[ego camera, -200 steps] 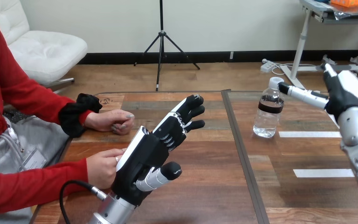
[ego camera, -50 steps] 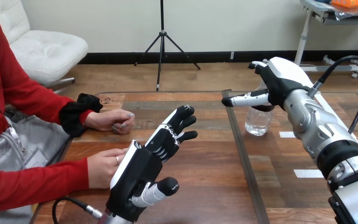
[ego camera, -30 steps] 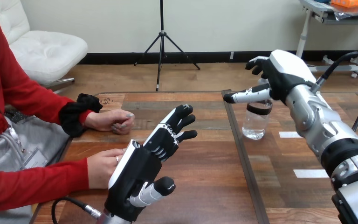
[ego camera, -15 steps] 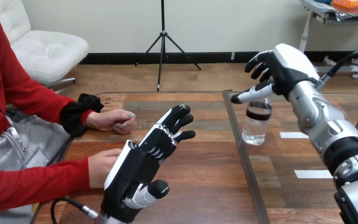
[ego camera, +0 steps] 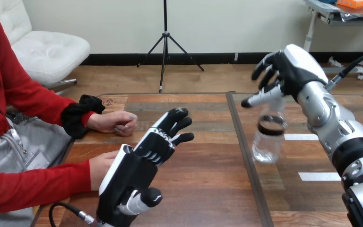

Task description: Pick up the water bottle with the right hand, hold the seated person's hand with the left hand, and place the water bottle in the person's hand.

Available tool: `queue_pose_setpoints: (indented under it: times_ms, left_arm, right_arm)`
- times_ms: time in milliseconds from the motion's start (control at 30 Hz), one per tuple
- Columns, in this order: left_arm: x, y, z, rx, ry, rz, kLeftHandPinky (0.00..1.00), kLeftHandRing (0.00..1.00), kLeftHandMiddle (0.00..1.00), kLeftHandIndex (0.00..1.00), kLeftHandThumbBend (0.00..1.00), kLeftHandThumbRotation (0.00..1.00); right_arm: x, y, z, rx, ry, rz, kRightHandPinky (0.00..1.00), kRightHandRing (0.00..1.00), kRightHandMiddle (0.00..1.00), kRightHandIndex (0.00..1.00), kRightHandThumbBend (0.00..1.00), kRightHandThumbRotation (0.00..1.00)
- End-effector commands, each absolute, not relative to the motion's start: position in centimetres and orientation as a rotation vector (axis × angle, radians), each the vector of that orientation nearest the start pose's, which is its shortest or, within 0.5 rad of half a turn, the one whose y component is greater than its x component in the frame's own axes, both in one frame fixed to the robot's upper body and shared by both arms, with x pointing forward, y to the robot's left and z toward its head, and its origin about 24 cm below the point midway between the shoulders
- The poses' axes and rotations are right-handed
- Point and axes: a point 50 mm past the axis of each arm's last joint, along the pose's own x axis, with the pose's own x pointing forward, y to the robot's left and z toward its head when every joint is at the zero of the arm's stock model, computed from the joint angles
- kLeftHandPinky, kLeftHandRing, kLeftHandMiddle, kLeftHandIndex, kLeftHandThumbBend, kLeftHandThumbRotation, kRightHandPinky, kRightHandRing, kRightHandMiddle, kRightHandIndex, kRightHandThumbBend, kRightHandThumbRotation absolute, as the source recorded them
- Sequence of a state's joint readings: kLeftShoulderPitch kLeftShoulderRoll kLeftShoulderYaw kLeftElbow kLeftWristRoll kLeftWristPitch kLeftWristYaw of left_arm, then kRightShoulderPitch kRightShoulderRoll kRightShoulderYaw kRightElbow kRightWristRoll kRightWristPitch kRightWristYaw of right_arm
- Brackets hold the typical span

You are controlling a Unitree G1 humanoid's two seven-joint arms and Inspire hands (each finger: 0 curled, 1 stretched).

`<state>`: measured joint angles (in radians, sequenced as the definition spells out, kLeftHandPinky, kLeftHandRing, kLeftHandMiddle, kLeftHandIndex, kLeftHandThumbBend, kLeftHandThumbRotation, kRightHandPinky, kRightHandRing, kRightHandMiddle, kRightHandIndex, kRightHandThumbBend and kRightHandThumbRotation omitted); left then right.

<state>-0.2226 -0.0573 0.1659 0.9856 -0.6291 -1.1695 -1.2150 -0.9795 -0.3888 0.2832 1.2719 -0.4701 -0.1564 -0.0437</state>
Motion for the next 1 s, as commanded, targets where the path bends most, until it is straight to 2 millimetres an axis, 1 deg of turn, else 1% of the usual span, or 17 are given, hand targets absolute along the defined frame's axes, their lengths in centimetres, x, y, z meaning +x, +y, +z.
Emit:
queue_pose_setpoints:
  times_ms: [0, 100, 333, 633, 833, 933, 967]
  left_arm:
    - [23.21, 14.22, 0.24, -0.141, -0.621, -0.531, 0.84, 0.92, 0.94, 0.91, 1.00, 0.73]
    - [23.32, 14.20, 0.23, -0.155, -0.616, -0.549, 0.84, 0.92, 0.94, 0.91, 1.00, 0.73]
    - [23.37, 14.25, 0.27, -0.165, -0.629, -0.552, 0.84, 0.92, 0.94, 0.91, 1.00, 0.72]
    - [23.52, 14.21, 0.38, -0.165, -0.639, -0.550, 0.84, 0.92, 0.94, 0.91, 1.00, 0.73]
    - [23.57, 14.17, 0.40, -0.165, -0.637, -0.553, 0.84, 0.92, 0.93, 0.91, 1.00, 0.73]
    - [23.65, 14.12, 0.41, -0.176, -0.636, -0.567, 0.84, 0.92, 0.94, 0.91, 1.00, 0.73]
    - [23.67, 14.10, 0.40, -0.184, -0.636, -0.570, 0.85, 0.92, 0.94, 0.91, 0.99, 0.72]
  right_arm:
    - [39.05, -20.54, 7.73, -1.017, 0.216, 0.132, 0.19, 0.24, 0.35, 0.47, 0.95, 0.00]
    - [39.00, -20.61, 7.67, -1.003, 0.223, 0.145, 0.18, 0.23, 0.33, 0.46, 0.93, 0.00]
    - [38.97, -20.49, 7.65, -1.011, 0.218, 0.160, 0.17, 0.22, 0.32, 0.45, 0.93, 0.00]
    - [38.98, -20.35, 7.84, -1.020, 0.195, 0.172, 0.16, 0.22, 0.32, 0.44, 0.93, 0.00]
    - [39.02, -20.31, 8.10, -1.021, 0.169, 0.164, 0.17, 0.23, 0.35, 0.46, 0.92, 0.01]
    - [39.04, -20.29, 8.26, -1.030, 0.151, 0.157, 0.18, 0.24, 0.36, 0.48, 0.93, 0.03]
    - [39.04, -20.29, 8.31, -1.032, 0.146, 0.157, 0.19, 0.25, 0.36, 0.49, 0.93, 0.06]
